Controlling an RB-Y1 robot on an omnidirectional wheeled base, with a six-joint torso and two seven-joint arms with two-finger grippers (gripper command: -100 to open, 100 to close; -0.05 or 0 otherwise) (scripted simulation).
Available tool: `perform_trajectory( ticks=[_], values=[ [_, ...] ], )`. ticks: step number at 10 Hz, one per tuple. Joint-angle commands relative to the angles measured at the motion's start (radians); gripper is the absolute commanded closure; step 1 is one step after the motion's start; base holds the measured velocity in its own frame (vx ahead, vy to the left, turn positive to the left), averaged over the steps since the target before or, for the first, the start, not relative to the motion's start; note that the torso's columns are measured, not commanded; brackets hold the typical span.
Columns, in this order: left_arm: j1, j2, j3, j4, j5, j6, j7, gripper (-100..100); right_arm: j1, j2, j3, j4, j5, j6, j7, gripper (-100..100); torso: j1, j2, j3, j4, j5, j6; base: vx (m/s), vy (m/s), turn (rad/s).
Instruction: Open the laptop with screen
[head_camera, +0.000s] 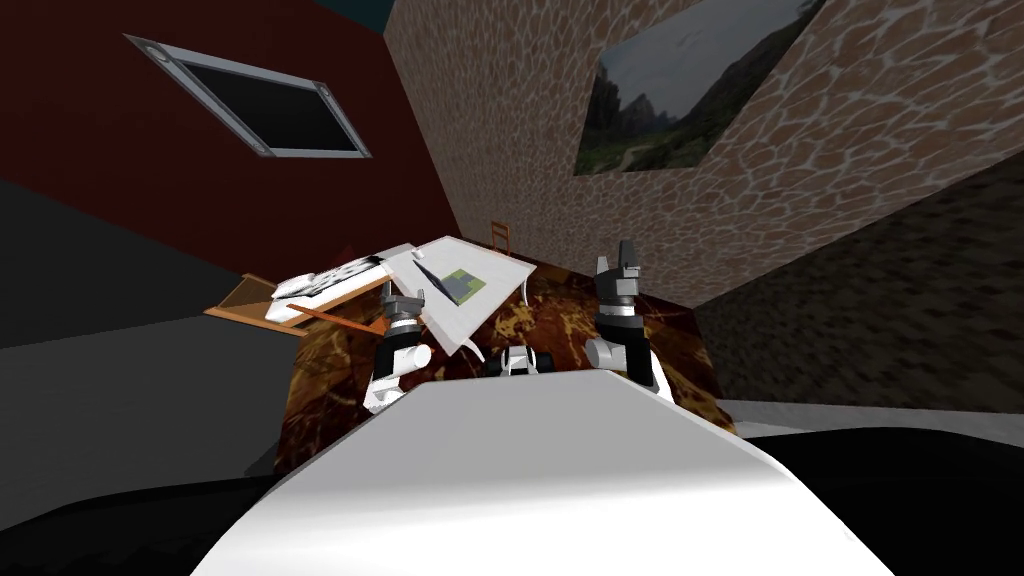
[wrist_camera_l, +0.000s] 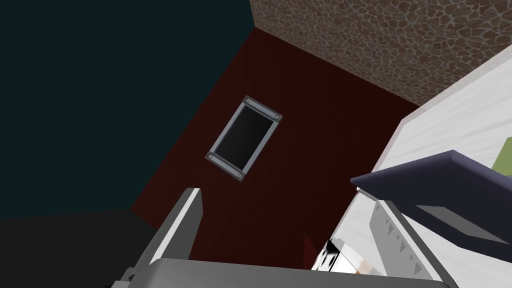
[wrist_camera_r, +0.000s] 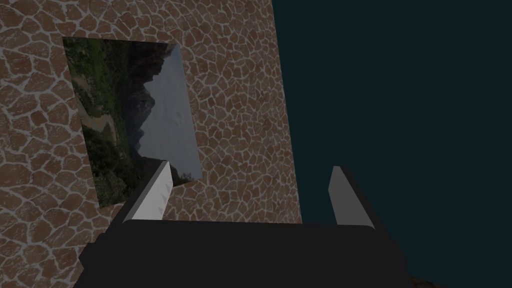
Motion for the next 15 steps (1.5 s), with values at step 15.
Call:
perform_trajectory(
  ticks=[15],
  values=[
    [-0.071, 0.114, 0.208, 0.275, 0.311, 0.214, 0.220, -100, 0.000, 0.000, 0.000, 0.000, 0.000, 0.000, 0.000, 0, 0.000, -0.003, -0.001, -0.001, 0.000, 0.000, 0.141, -0.124, 0.081]
  ],
)
